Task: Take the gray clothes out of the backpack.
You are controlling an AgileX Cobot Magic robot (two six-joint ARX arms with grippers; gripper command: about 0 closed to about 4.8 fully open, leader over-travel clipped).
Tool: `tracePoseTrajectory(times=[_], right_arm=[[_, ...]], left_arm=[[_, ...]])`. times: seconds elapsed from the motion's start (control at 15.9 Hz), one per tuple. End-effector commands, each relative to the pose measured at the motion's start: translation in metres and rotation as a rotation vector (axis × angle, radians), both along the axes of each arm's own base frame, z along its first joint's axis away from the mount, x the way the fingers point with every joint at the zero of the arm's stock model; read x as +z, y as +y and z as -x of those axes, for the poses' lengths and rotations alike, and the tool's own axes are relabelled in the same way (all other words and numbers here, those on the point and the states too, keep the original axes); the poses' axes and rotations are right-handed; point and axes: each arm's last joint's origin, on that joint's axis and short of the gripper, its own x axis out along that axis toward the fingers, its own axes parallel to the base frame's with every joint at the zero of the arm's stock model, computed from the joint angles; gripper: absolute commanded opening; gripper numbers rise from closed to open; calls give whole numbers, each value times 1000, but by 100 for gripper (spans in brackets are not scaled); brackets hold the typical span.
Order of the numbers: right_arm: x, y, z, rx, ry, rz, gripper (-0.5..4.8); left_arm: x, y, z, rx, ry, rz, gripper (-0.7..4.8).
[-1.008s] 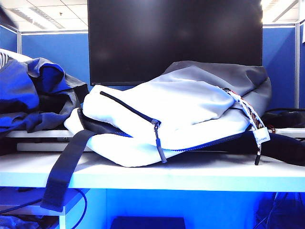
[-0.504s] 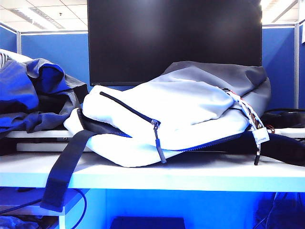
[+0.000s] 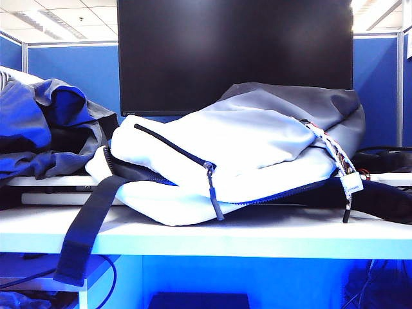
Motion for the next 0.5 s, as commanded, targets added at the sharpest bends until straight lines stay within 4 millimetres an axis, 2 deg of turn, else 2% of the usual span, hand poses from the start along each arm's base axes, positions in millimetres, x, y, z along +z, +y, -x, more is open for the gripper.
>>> tracePoseTrajectory(times=[0.06, 0.13, 0.19, 0.38, 0.44, 0.5], right_arm=[[-22, -9, 18, 14, 39, -100, 7], [-39, -12, 29, 70, 13, -141, 7], [-47, -14, 32, 91, -5, -174, 7], [-73, -12, 33, 169, 24, -225, 8], [-86, -7, 28, 227, 91, -240, 8], [-95, -3, 22, 250, 125, -237, 8]], left_arm=[[-1, 21, 47, 214, -90, -13, -6], [-9, 35, 78, 345, -104, 5, -6], [-17, 42, 94, 414, -70, 33, -6], [-37, 57, 131, 500, -20, 131, -6], [-46, 61, 140, 536, 7, 140, -6], [-51, 61, 139, 533, 52, 114, -6]])
